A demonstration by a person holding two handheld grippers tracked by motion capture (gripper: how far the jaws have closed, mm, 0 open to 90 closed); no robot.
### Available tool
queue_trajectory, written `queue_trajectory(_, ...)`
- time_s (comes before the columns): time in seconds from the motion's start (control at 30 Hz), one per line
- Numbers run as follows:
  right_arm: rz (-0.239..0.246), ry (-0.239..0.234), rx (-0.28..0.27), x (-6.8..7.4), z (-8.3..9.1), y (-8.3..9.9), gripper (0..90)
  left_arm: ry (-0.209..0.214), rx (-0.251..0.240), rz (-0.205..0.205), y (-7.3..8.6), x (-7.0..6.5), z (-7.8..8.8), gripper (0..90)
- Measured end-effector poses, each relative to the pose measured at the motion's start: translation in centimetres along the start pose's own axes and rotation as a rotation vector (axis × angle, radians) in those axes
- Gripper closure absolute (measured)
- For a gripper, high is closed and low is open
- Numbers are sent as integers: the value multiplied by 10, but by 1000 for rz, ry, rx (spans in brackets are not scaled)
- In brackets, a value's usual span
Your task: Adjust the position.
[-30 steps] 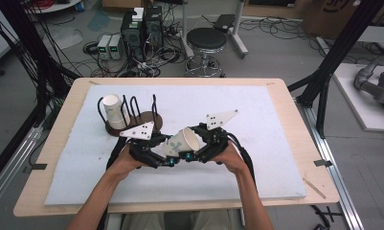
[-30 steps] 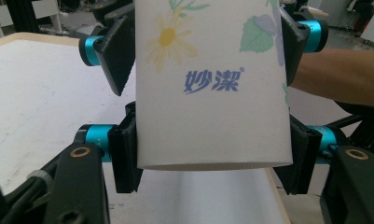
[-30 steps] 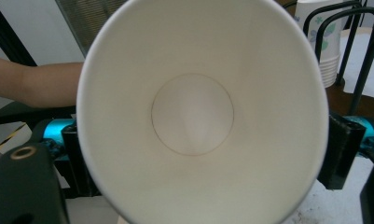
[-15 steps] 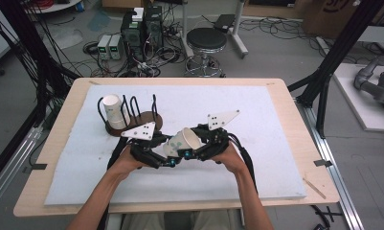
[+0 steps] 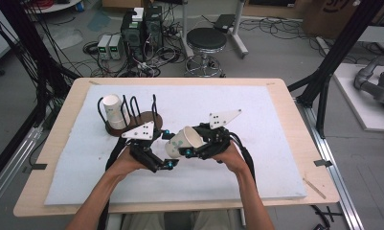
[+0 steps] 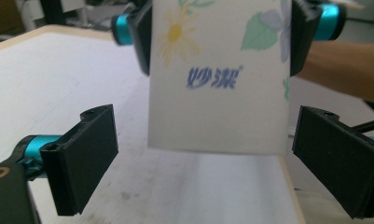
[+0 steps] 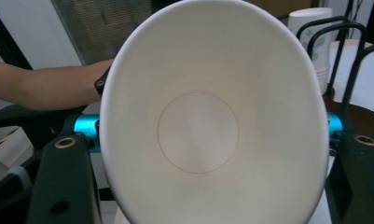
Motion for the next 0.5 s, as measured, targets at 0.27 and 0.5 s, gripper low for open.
queue_trajectory(0.27, -38, 65, 70, -11, 6, 6, 313, -180, -2, 22, 17, 11, 24, 68)
queue_trajectory(0.5, -92, 143, 202, -24, 10, 8, 313, -324, -63, 78, 30, 26, 51, 68)
Point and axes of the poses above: each handheld gripper's, and its own axes: z roughly backward along the jaws, y roughly out of its underside, x roughly to its left, the point moved 7 cm from there along -z, roughly forward along the jaws, and after that the axes turned 12 degrees about z, right-handed, at the moved point
